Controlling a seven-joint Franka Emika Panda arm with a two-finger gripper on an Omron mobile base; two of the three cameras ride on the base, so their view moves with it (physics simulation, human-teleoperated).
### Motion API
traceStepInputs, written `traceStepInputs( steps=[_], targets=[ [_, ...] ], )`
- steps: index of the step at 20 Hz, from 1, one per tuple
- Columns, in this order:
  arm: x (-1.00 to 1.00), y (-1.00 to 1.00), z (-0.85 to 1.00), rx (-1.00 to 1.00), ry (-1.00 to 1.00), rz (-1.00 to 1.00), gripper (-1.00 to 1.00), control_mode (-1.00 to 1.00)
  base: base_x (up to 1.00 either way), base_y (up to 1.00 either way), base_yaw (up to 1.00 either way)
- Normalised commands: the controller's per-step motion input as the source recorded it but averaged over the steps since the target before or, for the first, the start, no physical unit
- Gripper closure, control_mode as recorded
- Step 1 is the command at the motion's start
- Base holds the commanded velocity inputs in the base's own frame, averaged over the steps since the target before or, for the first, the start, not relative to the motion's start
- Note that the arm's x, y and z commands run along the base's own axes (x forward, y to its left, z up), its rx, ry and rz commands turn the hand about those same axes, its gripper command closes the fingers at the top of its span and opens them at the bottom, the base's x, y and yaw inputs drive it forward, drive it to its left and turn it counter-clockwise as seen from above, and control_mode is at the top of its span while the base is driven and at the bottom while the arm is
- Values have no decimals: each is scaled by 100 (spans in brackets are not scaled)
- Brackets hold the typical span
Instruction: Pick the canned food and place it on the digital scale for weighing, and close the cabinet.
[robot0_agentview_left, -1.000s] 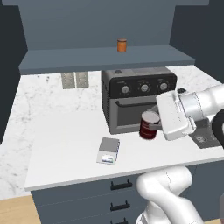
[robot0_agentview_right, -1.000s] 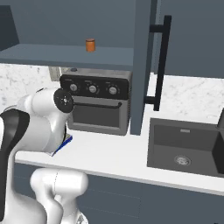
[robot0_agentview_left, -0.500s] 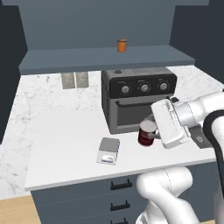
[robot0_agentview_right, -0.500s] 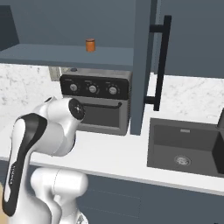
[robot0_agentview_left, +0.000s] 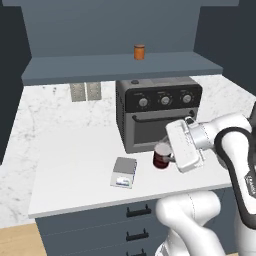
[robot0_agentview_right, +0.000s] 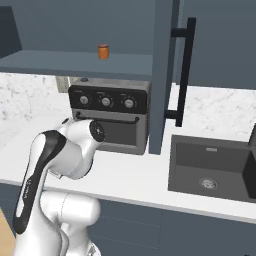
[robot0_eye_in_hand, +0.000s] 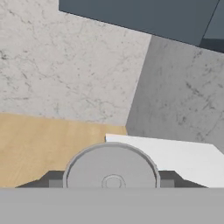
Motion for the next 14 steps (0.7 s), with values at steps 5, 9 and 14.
traceStepInputs(
  steps=[5, 9, 14],
  targets=[
    [23, 0, -40, 1, -11, 5, 100, -100, 0, 0, 0],
    [31, 0, -43, 15, -6, 1, 100, -100, 0, 0, 0],
    [40, 7, -36, 11, 1, -1, 100, -100, 0, 0, 0]
  ],
)
